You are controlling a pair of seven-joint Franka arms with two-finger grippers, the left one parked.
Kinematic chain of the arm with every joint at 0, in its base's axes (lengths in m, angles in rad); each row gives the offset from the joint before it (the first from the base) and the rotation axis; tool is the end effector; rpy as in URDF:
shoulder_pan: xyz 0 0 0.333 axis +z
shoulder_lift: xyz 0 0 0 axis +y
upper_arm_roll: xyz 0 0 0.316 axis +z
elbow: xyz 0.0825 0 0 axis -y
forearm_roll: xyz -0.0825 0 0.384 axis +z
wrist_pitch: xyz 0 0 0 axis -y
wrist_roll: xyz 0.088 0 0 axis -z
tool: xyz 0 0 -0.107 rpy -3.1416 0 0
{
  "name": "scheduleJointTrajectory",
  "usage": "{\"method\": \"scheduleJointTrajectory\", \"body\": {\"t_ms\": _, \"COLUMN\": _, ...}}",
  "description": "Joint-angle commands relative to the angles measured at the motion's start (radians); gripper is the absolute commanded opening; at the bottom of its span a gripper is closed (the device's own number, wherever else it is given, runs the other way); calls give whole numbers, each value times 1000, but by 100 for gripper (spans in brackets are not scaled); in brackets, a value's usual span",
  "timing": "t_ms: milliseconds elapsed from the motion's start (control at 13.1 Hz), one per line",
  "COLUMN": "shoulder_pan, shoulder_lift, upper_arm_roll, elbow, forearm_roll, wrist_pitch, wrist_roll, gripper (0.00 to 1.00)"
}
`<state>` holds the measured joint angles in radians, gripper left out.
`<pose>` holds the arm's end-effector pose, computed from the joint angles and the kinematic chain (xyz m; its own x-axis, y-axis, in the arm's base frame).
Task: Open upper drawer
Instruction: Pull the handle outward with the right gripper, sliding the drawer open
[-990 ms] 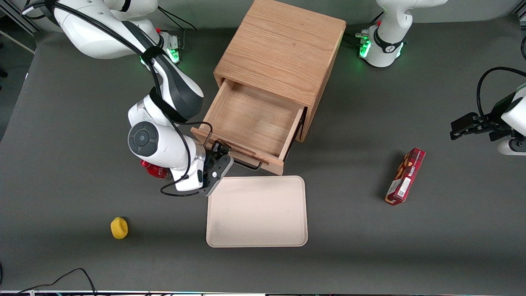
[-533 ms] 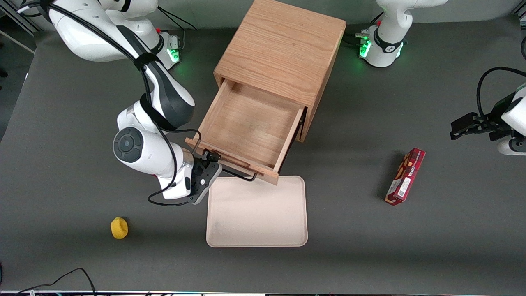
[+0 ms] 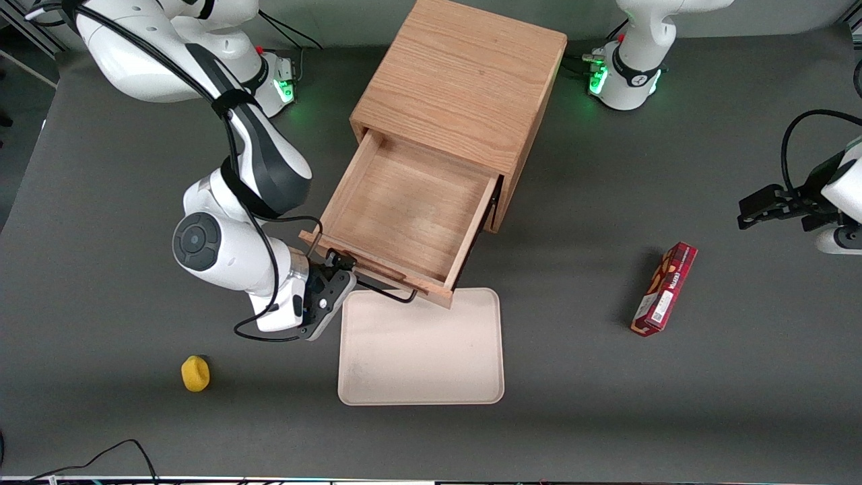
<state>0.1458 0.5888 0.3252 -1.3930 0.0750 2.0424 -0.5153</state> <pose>0.6621 0.2887 0.3885 0.6270 0.7561 0.1875 0.7787 -0.6023 -0.1757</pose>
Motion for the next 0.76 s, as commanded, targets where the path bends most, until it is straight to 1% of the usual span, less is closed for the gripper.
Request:
{"method": "scheduleJointTrajectory", "body": {"t_ms": 0, "shoulder_pan": 6, "shoulder_lift": -6, "upper_arm_roll": -15, "elbow": 19, "forearm_roll": 66, "wrist_pitch": -5, "wrist_roll": -32, "gripper": 100}}
{"method": "scheduleJointTrajectory", "body": {"t_ms": 152, "shoulder_pan": 6, "shoulder_lift": -21, "upper_arm_roll": -15, "elbow": 20, "forearm_roll": 135, "wrist_pitch": -21, "wrist_roll": -25, "gripper": 100}}
{"method": "scheduleJointTrajectory", "body": {"t_ms": 229, "shoulder_pan": -1, "shoulder_lift": -30, "upper_arm_roll": -15, "elbow": 25, "forearm_roll": 153, "wrist_pitch": -39, "wrist_roll": -26, "gripper": 100}}
{"method": "scheduleJointTrajectory", "body": {"t_ms": 381, "shoulder_pan": -28, "shoulder_lift": -62, "upper_arm_roll": -15, "elbow": 38, "forearm_roll": 157, "wrist_pitch": -86, "wrist_roll": -32, "gripper": 100}}
{"method": "scheduleJointTrajectory", "body": {"t_ms": 457, "shoulder_pan": -55, "shoulder_lift": -90, "upper_arm_roll": -15, "elbow": 39, "forearm_roll": 163, "wrist_pitch": -114, "wrist_roll": -32, "gripper": 100}}
{"method": "scheduleJointTrajectory", "body": {"t_ms": 610, "shoulder_pan": -132, "shoulder_lift": -173, "upper_arm_roll": -15, "elbow": 28, "forearm_roll": 213, "wrist_pitch": -152, "wrist_roll": -28, "gripper": 100}}
{"method": "scheduleJointTrajectory", "body": {"t_ms": 686, "shoulder_pan": -170, "shoulder_lift": -219, "upper_arm_roll": -21, "elbow": 10, "forearm_roll": 238, "wrist_pitch": -206, "wrist_roll": -7, "gripper": 100}}
